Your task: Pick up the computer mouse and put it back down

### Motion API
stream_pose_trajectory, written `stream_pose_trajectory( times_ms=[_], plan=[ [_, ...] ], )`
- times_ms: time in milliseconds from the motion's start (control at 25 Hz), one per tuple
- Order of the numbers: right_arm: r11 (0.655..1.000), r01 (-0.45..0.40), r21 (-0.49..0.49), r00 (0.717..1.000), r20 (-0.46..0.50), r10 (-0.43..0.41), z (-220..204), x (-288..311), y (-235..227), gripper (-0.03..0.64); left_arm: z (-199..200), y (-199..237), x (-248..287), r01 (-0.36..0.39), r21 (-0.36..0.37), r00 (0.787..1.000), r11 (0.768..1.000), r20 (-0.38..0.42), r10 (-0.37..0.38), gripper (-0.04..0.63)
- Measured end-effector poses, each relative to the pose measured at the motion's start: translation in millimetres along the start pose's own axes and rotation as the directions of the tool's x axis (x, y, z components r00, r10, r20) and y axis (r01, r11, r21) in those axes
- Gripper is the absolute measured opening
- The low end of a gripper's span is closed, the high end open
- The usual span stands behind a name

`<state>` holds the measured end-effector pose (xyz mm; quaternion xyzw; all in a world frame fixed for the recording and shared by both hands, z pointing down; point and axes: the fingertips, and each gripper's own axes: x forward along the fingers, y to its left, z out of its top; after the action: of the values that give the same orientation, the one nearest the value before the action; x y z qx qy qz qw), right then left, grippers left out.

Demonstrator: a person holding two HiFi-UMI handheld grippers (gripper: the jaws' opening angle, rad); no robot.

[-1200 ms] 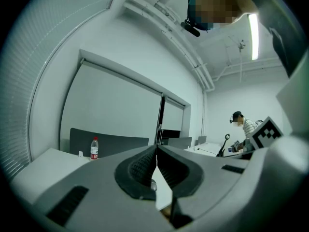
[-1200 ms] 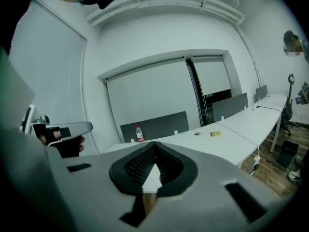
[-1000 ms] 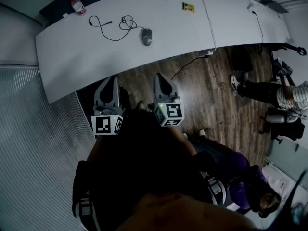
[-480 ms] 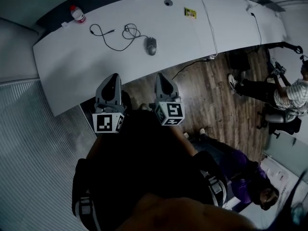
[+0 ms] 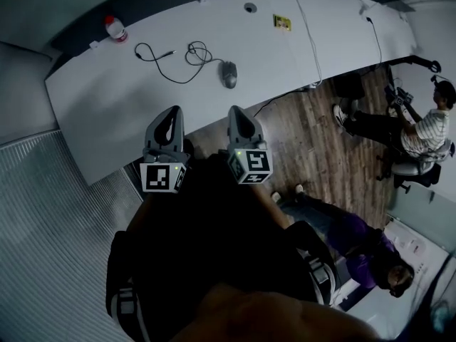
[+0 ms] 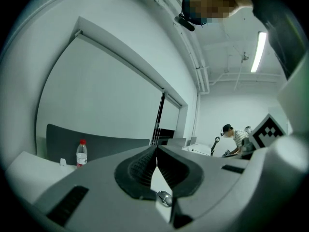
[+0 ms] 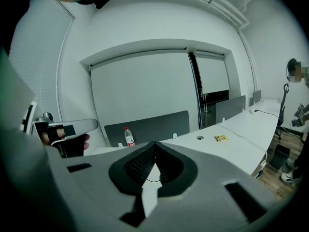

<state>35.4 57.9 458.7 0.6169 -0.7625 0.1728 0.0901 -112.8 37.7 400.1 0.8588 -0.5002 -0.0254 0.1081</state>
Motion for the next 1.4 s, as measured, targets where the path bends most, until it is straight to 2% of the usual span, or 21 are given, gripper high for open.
stream_pose_trajectory(
  times_ms=[280, 600, 760, 1000, 1120, 1240, 1400],
  plan=[
    [0.999, 0.037, 0.004, 0.999, -0.039, -0.036, -8.1, 26.3, 8.6, 0.000, -0.3, 28.0, 10.4, 0.032, 0.001, 0.999, 0.999, 0.001, -0.032, 0.006],
    [0.999, 0.046, -0.003, 0.997, -0.065, -0.046, -10.7, 48.0, -2.1, 0.000, -10.4, 39.3, 21.5, 0.009, -0.020, 0.999, 1.000, -0.032, -0.010, 0.006],
    [1.000, 0.029, -0.005, 0.996, -0.090, -0.029, -13.5, 60.0, -13.6, 0.000, -22.3, 41.4, 28.3, -0.002, -0.008, 0.998, 1.000, -0.071, 0.001, 0.006],
    [1.000, 0.011, -0.015, 0.995, -0.097, -0.012, -16.4, 81.7, -39.3, 0.000, -19.0, 37.4, 59.3, -0.059, -0.033, 0.998, 0.998, -0.033, 0.058, 0.006],
    [1.000, -0.001, -0.005, 0.994, -0.105, 0.001, -18.8, 92.9, -50.9, 0.000, -17.6, 30.4, 73.5, -0.055, -0.025, 0.998, 0.998, -0.022, 0.055, 0.006],
    [1.000, -0.003, 0.018, 0.994, -0.111, 0.005, -23.3, 100.3, -63.2, 0.000, -22.7, 22.0, 85.5, -0.048, -0.022, 0.998, 0.999, -0.038, 0.047, 0.006],
    [1.000, 0.003, 0.002, 0.990, -0.141, -0.002, -28.3, 110.1, -78.6, 0.000, -29.6, 10.7, 94.5, -0.023, 0.004, 0.997, 1.000, -0.069, 0.023, 0.006]
  ],
)
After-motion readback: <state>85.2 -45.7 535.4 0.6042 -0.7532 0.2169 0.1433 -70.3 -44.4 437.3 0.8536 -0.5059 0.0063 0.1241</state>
